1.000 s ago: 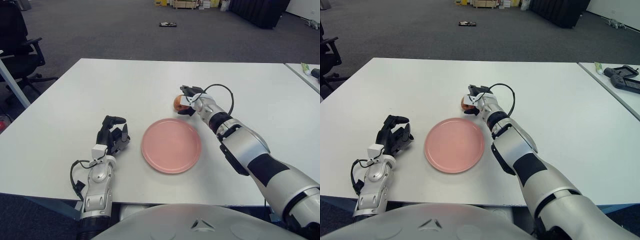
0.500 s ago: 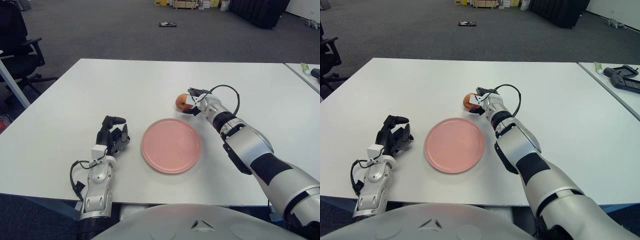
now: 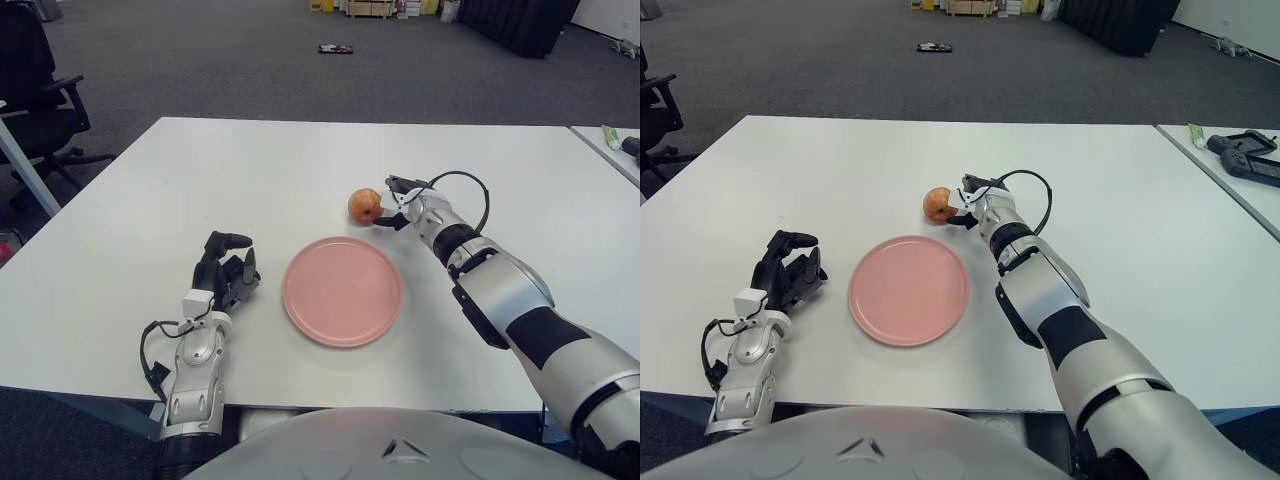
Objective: Put the apple into the plate.
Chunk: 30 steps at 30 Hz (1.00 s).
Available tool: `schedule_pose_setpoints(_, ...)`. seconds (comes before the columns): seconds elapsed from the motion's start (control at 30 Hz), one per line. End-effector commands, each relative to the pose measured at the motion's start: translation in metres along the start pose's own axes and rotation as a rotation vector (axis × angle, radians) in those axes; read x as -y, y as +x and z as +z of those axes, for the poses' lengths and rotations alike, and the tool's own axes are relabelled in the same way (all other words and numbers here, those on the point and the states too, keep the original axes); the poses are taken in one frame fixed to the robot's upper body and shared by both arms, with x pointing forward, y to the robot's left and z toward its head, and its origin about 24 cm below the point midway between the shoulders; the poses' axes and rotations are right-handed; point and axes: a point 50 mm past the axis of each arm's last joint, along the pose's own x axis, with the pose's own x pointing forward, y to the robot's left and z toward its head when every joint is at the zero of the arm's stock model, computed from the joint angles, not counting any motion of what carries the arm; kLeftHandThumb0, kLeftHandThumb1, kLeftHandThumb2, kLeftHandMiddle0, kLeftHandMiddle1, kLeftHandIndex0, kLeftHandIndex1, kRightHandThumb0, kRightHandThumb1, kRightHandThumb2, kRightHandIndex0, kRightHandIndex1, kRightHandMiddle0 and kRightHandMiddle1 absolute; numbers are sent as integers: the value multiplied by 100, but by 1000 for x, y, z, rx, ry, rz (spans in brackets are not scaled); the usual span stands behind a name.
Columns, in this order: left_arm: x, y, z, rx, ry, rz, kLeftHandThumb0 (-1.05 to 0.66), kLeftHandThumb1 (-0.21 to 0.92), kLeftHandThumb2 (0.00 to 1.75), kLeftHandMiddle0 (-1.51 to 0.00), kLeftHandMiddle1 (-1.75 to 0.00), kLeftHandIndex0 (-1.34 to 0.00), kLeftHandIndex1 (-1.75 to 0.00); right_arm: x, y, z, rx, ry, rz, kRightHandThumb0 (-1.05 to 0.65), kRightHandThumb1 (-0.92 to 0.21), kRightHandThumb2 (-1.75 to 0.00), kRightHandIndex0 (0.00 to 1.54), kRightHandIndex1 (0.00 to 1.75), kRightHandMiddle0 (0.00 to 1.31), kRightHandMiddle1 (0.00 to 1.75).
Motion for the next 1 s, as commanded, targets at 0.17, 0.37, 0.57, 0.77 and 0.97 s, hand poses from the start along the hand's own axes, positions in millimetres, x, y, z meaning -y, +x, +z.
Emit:
schedule_pose_setpoints(0.17,1,2,4,13,-1,3,-37,75,77,-79,-175,-30,-175,8,0,-8,-9,-2,-63,-61,-68,-70,0,53,0,49)
schedule_pose_setpoints(0.37,2,1,4,13,-4,-4,-37,75,77,-81,-175,-30,-175,10,0,-7,-3,-18,-76,-60,-64,-72,0,59,0,51)
schedule_pose_setpoints(0.57,2,1,4,13,-1,-5,-37,74,78,-81,-175,-30,-175,14,0,0,16,-30,-92,-62,-64,-73,0,62,0,58)
schedule_pose_setpoints(0.77,1,0,3,14,-2,0,-37,73,79,-82,-175,-31,-175,16,1,5,31,-34,-96,-63,-64,-72,0,61,0,61)
schedule_pose_setpoints(0.97,1,-1,3,12,-5,6,-37,73,80,-83,-175,-31,-175,17,1,12,50,-58,-99,-65,-65,-72,0,62,0,59)
